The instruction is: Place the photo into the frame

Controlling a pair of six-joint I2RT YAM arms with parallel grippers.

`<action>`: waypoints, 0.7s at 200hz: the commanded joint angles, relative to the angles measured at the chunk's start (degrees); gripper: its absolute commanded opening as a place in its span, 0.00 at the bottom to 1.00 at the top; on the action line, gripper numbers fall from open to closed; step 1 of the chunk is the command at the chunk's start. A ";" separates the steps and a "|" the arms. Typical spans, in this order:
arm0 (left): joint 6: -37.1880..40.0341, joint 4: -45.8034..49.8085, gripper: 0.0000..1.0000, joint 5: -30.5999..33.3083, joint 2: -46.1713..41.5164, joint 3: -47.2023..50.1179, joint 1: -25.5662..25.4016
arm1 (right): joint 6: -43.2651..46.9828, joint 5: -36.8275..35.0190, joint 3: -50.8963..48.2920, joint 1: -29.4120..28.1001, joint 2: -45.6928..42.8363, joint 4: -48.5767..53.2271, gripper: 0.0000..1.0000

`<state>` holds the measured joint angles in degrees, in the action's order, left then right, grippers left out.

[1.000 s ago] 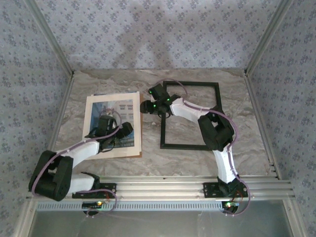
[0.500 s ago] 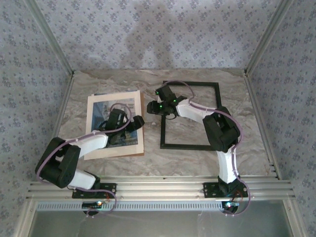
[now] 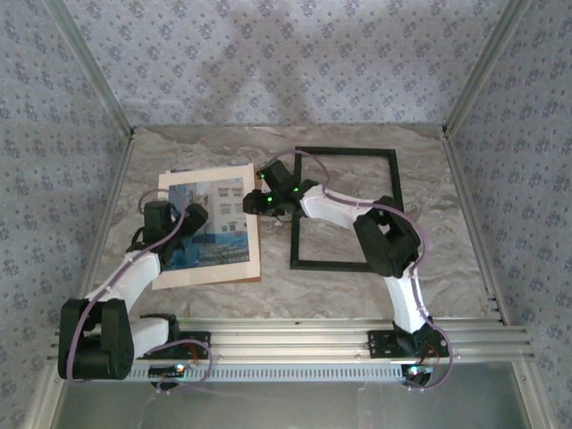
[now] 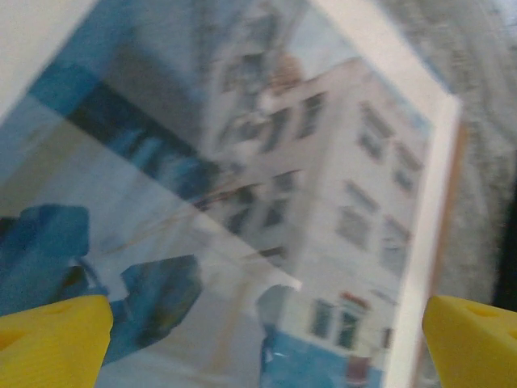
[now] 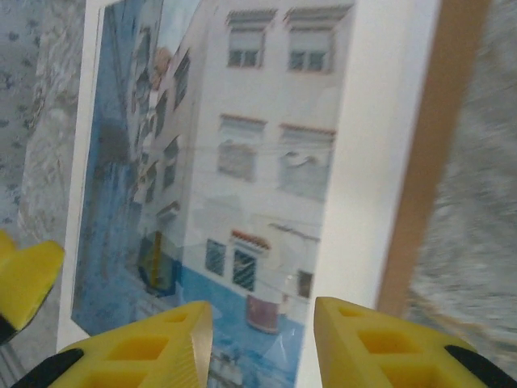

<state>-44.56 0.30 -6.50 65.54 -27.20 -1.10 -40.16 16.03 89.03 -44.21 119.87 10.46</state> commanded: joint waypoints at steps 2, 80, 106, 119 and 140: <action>2.07 1.20 0.99 -0.97 -1.40 2.26 2.51 | -3.55 2.31 2.37 -2.10 3.64 1.04 0.39; 2.74 -2.13 0.98 -2.75 2.32 5.05 3.74 | -5.77 -1.67 4.80 -4.42 7.36 6.16 0.43; 2.65 -2.49 0.99 -2.75 3.01 5.36 3.74 | -5.83 -4.74 6.29 -4.97 8.56 9.83 0.45; 2.55 -2.71 0.98 -2.73 2.98 5.56 3.76 | -5.85 -5.18 6.59 -4.98 9.20 10.72 0.45; 2.19 -3.99 0.98 -4.12 3.66 5.91 3.74 | -5.83 -4.96 7.22 -5.08 10.18 10.65 0.45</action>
<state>-42.68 -2.26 -8.45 68.05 -22.94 2.26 -45.30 12.86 94.54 -48.69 127.61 17.61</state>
